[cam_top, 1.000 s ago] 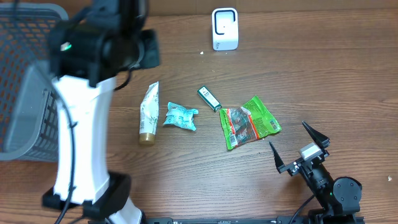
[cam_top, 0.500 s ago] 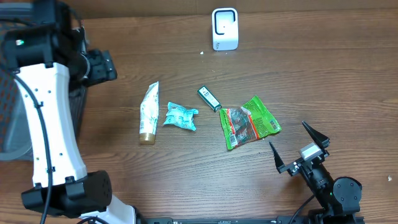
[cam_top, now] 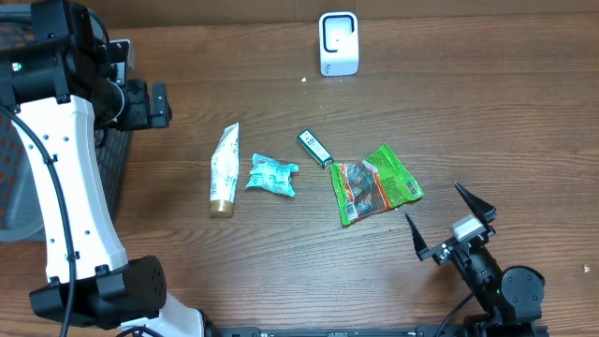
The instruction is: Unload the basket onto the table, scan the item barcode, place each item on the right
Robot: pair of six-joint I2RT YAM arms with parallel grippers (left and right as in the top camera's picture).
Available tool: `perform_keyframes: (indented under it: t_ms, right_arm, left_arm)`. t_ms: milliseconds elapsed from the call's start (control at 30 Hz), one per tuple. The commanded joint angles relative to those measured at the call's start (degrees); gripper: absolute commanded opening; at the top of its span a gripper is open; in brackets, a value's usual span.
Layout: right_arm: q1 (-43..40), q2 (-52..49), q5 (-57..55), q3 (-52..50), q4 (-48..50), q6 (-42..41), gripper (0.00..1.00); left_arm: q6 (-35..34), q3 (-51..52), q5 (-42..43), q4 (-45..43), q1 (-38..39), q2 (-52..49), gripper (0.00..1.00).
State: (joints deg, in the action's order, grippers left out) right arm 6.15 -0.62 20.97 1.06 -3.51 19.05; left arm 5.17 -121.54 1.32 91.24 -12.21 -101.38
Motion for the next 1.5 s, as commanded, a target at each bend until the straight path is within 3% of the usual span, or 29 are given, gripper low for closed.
perform_keyframes:
  t_ms: [0, 1467]
  right_arm:
    - [0.37, 0.46, -0.37, -0.61, 0.37, -0.68, 1.00]
    - [0.37, 0.46, -2.82, -0.59, 0.37, -0.63, 1.00]
  left_arm:
    - [1.70, -0.33, -2.19, -0.04, -0.15, 0.90, 1.00]
    - [1.70, -0.33, -2.19, -0.04, -0.15, 0.90, 1.00]
